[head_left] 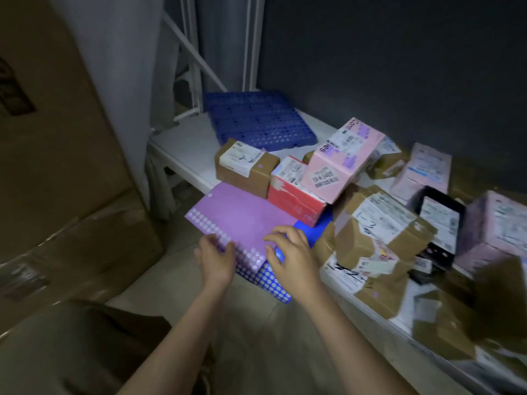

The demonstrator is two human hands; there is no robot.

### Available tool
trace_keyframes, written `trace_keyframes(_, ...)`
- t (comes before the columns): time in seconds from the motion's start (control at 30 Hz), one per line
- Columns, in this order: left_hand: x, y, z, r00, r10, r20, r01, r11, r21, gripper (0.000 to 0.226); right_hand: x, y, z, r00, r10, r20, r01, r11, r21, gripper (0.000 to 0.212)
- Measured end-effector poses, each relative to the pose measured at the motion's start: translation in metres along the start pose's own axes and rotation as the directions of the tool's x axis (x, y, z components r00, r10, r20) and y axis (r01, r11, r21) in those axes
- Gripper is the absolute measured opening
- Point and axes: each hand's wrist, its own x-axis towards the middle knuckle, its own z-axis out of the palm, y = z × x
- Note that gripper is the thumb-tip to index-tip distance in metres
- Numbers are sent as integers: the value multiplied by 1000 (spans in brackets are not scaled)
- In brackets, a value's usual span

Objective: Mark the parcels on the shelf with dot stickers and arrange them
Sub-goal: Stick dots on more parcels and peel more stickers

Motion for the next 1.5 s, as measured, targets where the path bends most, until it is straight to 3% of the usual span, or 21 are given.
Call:
trace_keyframes(0.23,19,-12,-1,997,-57,57,73,944,-322,54,29,13,57,996,21,83,-17,999,-49,19)
trace_keyframes(0.37,32,-10,-5,993,-122,-3,111,916,-386,75,43,11,66,993,-24,115,30,999,-46,19)
trace_keyframes(0.47,32,-1,-8,990,-137,32,139,910,-391,91,45,10,59,997,53,58,-54,998,17,21)
trace_keyframes(0.53,20,4,-6,994,-102,42,110,943,-314,94,31,10,48,991,136,-1,-135,990,41,19)
trace_keyframes(0.57,15,5,-4,999,-39,-12,37,984,-172,91,21,9,42,981,192,-18,-191,981,38,17)
trace_keyframes(0.63,6,2,-3,978,197,-74,-188,975,116,72,-1,7,32,951,310,-3,-310,951,0,16)
trace_keyframes(0.67,5,0,-3,954,297,-35,-286,941,182,59,-9,6,29,938,347,14,-346,938,-35,19)
trace_keyframes(0.73,7,-5,-4,900,423,105,-436,869,235,37,-21,4,30,913,405,48,-403,914,-43,26)
trace_keyframes(0.87,14,-13,-4,793,541,278,-603,761,238,28,-21,-5,48,857,510,68,-511,827,234,31)
trace_keyframes(1.0,13,-15,-5,779,533,331,-611,763,210,24,-14,-14,66,739,658,144,-591,531,607,30)
trace_keyframes(1.07,13,-15,-5,779,534,328,-611,763,210,24,-11,-18,69,707,691,149,-569,431,700,34)
trace_keyframes(1.27,16,-14,-7,776,552,304,-630,692,351,21,-7,-18,68,713,693,105,-542,450,709,35)
trace_keyframes(1.4,16,-13,-9,688,644,335,-722,561,405,30,-7,-16,70,744,665,61,-530,533,659,36)
trace_keyframes(1.5,17,-11,-10,669,659,344,-740,542,399,31,-6,-14,69,762,647,31,-513,574,638,33)
